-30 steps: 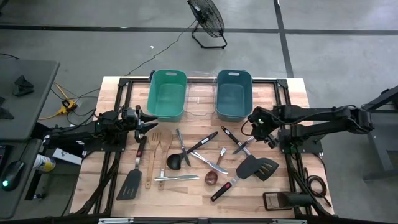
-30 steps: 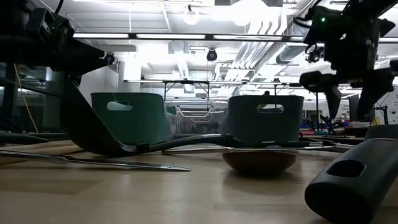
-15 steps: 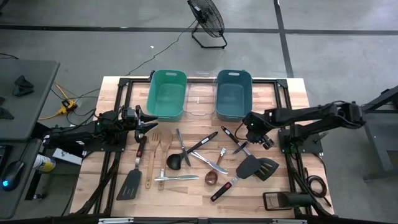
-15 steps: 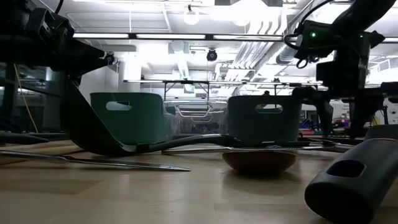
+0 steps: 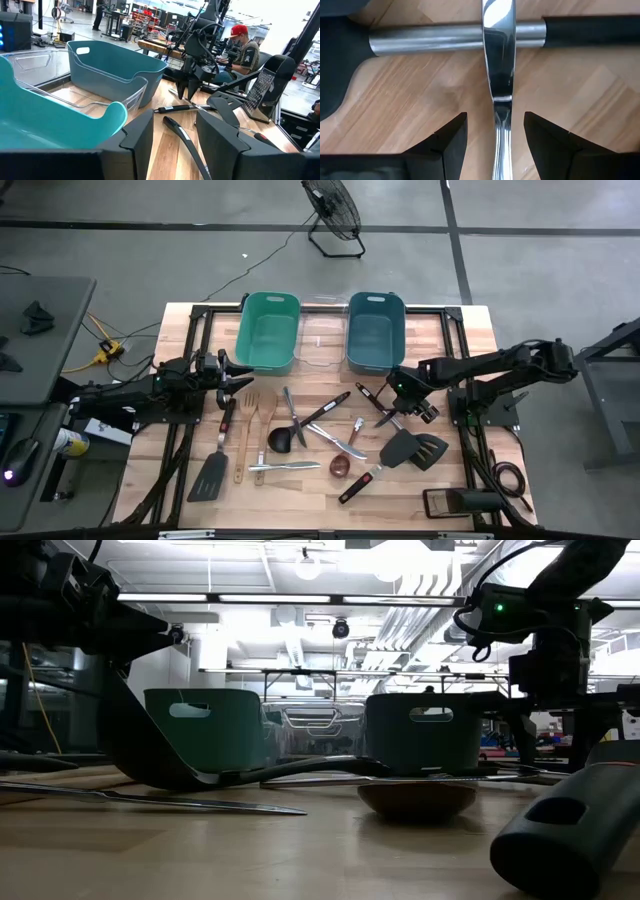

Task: Pick & Place Kitchen Items
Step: Put the silver table knife into the blue bin

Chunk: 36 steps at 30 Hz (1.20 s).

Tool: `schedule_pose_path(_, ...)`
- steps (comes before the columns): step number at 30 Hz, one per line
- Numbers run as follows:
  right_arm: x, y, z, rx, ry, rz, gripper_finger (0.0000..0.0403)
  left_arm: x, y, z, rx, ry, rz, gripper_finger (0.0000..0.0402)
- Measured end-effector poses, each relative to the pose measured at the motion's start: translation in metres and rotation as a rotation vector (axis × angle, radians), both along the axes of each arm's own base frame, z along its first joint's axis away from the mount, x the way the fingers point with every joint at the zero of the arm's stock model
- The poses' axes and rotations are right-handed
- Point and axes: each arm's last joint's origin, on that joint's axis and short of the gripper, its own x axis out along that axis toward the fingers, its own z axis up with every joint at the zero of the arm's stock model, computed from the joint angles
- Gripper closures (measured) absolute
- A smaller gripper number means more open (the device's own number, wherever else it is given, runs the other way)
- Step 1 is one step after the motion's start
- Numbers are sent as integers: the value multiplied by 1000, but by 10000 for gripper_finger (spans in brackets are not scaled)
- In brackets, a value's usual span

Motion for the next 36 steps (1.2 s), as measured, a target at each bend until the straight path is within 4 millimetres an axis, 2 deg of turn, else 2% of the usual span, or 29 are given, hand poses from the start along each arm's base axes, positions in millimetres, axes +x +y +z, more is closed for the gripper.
schedule_pose_path(5, 3, 3, -6, -32, 24, 63, 215, 0, 0, 0, 0, 0, 0, 252)
schedule_pose_path(15, 5, 2, -9, -31, 23, 74, 221, 0, 0, 0, 0, 0, 0, 252)
schedule_pose_path(29, 5, 2, -9, -18, 30, 16, 366, 0, 0, 0, 0, 0, 0, 252)
schedule_pose_path(36, 5, 2, -9, -12, 37, -35, 371, 0, 0, 0, 0, 0, 0, 252)
